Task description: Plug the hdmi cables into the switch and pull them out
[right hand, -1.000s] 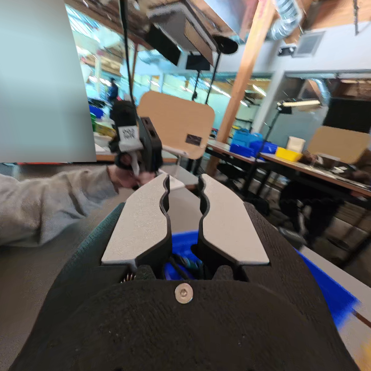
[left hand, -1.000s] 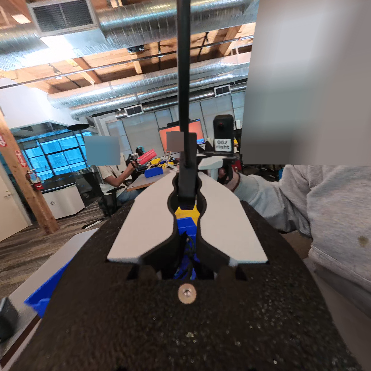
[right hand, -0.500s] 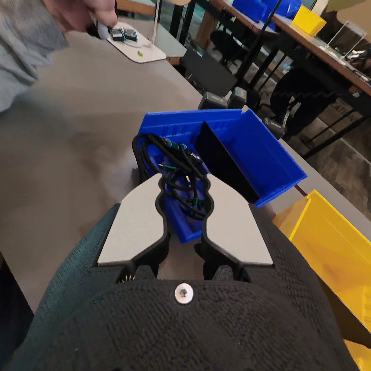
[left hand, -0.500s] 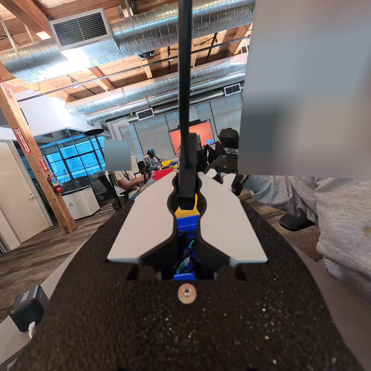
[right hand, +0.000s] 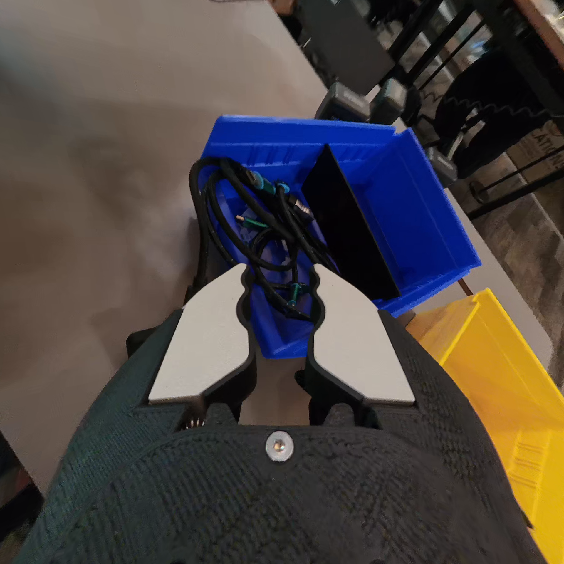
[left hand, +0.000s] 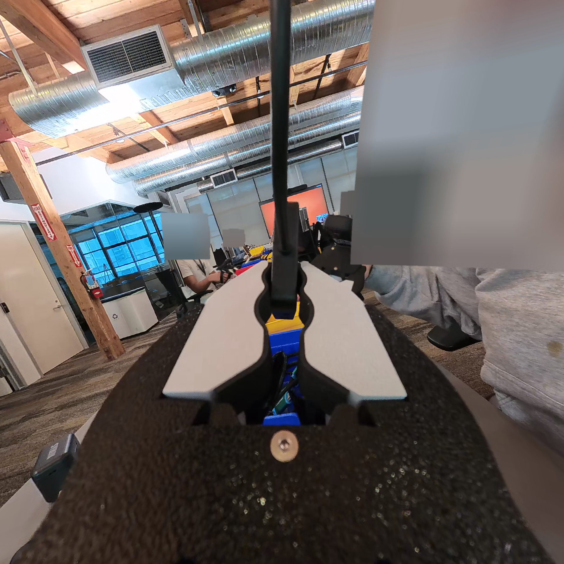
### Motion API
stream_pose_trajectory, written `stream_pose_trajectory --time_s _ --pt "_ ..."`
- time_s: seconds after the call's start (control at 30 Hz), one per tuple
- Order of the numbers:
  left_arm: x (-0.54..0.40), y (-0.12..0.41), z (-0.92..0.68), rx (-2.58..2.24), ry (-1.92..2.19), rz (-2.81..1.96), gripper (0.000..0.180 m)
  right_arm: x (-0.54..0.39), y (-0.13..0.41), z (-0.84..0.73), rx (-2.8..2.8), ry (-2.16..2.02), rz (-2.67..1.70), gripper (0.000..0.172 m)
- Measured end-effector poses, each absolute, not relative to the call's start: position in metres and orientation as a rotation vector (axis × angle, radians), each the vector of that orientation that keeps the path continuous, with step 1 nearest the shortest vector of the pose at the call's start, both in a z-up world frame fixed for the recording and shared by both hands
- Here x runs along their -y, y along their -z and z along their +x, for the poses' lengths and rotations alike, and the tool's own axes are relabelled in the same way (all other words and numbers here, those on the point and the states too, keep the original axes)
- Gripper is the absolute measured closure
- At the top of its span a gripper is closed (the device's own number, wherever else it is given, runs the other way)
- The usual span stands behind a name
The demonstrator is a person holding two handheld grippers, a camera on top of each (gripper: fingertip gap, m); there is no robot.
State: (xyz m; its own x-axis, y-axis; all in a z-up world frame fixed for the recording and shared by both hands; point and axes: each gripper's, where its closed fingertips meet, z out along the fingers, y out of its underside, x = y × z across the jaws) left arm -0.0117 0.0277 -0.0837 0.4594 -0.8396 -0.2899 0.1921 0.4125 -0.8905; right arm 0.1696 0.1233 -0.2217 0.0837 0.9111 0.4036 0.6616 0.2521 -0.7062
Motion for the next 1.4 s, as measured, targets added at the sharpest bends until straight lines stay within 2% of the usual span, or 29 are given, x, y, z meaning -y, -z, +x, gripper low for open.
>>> stream_pose_trajectory --time_s 0.3,0.63,0.87,1.03,1.2,1.4 --pt "-0.028 0.085 -0.014 -0.852 0.761 -0.917 0.166 -0.114 0.240 0.158 1.778 -0.352 -1.494 0.136" --pt "-0.026 0.088 -0.010 -0.882 0.774 -0.920 0.167 -0.119 0.228 0.141 1.731 -0.333 -1.392 0.137" --pt "-0.026 0.091 -0.004 -0.907 0.777 -0.934 0.166 -0.147 0.217 0.113 1.799 -0.091 -1.174 0.152" --pt "-0.025 0.090 -0.005 -0.911 0.763 -0.935 0.167 -0.149 0.243 0.088 2.121 0.019 -0.965 0.156" --pt "-0.024 0.088 -0.010 -0.900 0.755 -0.930 0.167 -0.139 0.266 0.076 2.341 -0.040 -0.860 0.153" --pt "-0.023 0.087 -0.013 -0.893 0.754 -0.925 0.167 -0.164 0.248 0.069 2.279 -0.199 -1.054 0.152"
